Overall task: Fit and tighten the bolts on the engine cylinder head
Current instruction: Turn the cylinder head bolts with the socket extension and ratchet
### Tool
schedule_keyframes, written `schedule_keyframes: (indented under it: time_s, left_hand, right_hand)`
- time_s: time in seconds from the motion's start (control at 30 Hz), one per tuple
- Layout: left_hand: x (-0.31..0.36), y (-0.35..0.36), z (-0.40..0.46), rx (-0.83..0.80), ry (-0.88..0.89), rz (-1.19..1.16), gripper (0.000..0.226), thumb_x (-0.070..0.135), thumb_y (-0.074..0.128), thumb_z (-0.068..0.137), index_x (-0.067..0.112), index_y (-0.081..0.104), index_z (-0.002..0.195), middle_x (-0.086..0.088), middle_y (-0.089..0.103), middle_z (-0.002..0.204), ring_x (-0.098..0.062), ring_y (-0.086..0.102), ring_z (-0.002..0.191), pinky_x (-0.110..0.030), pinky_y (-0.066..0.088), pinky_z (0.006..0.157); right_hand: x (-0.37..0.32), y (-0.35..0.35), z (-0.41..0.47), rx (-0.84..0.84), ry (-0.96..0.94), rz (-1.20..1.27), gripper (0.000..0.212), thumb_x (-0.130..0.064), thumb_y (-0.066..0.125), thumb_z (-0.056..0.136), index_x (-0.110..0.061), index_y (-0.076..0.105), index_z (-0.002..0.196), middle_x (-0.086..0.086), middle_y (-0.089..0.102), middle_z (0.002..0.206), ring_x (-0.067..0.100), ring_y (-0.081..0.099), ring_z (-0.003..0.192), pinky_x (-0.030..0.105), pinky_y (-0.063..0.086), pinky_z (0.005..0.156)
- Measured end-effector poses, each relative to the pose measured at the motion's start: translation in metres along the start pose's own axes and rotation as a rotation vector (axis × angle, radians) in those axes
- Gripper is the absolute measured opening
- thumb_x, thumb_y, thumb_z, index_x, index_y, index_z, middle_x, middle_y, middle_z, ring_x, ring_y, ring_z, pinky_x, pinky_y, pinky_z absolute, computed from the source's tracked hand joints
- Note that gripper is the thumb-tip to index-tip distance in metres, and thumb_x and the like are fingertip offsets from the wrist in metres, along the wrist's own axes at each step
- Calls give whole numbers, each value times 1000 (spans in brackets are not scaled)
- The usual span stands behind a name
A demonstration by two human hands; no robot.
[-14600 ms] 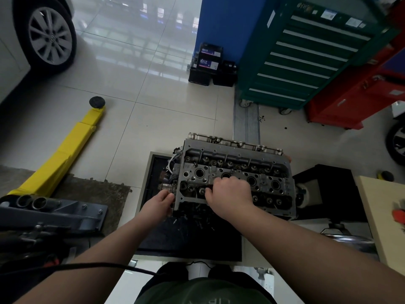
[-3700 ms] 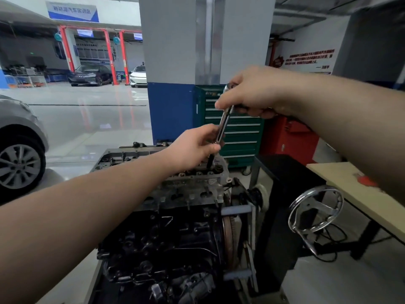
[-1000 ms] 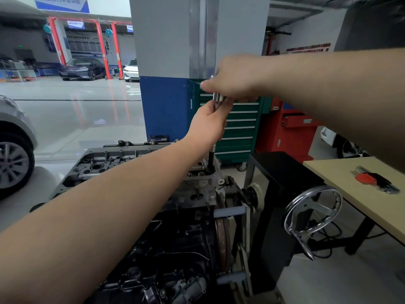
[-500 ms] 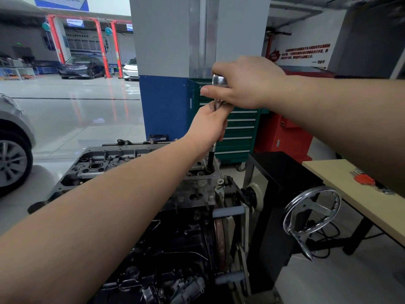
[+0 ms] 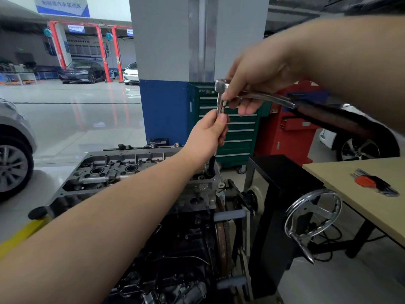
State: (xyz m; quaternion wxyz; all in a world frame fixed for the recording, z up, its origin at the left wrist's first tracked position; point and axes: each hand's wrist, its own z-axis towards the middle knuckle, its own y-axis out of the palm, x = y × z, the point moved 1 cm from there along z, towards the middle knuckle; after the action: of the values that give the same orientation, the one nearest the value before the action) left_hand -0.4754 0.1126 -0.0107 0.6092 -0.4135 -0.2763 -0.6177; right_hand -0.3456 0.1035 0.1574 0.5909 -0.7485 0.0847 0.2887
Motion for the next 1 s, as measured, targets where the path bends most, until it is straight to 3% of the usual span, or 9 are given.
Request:
schedule_keyframes:
  time_s: [0.13,0.3,0.43,0.53,0.67,0.73,0.83,0.9,1.0]
  left_hand:
    - [0,0,-1,47,-11,24,26,31,40,114,12,54,102,-5,50,84,-17,49,74,-30,48,71]
    - [2,-8,-2,40,-36,24,37,33,47,111,-3,53,111,-8,59,83,-20,58,76,-40,55,85]
    - [18,-6,12,-53,-112,-99,21,27,54,109,10,55,97,-7,61,74,-20,59,64,-31,57,65]
    - [21,-5,22,-104,-212,-105,33,28,58,106,21,41,78,-2,41,58,-19,37,49,-33,40,54]
    - [16,-3,24,-27,-244,-128,37,22,56,103,23,35,72,1,34,53,-17,26,45,-29,29,48]
    - [13,0,24,9,-236,-137,34,21,55,102,22,36,74,1,35,54,-17,26,45,-29,28,47]
    - [11,2,26,36,-218,-117,34,21,56,100,21,39,70,1,36,53,-17,28,44,-29,30,47]
    - [10,3,27,36,-205,-109,31,21,56,99,19,43,71,1,35,51,-16,28,43,-29,31,47]
    - [9,-1,25,48,-195,-142,25,26,61,100,17,57,77,2,33,54,-16,27,47,-29,31,47]
  right_hand:
    - [-9,3,-5,22,12,-139,19,-19,71,95,-3,70,105,15,73,89,20,71,63,32,59,56]
    - [-15,0,2,81,-102,-434,40,-2,75,88,-15,62,124,9,73,97,18,72,75,32,53,63]
    - [-12,11,10,232,-221,-809,47,6,56,88,-29,58,120,-10,56,93,12,52,78,27,36,59]
    - [-11,14,15,247,-281,-798,42,4,44,91,-27,64,112,-10,62,99,12,56,83,28,41,63]
    - [-26,11,23,201,-202,-899,34,-4,68,85,-19,65,115,6,72,99,31,67,92,40,55,77]
    - [-30,3,22,75,-93,-804,28,-11,82,84,-12,68,108,12,77,86,32,75,83,42,61,71]
    - [-29,-5,13,-82,28,-549,24,-29,80,88,-9,74,99,21,77,91,35,78,76,37,62,58]
    - [-26,-3,12,-115,46,-476,31,-39,78,88,-10,77,99,19,78,90,32,78,73,35,61,56]
    - [-27,1,16,-99,16,-404,27,-34,76,90,-11,78,104,19,77,85,25,75,66,34,62,57]
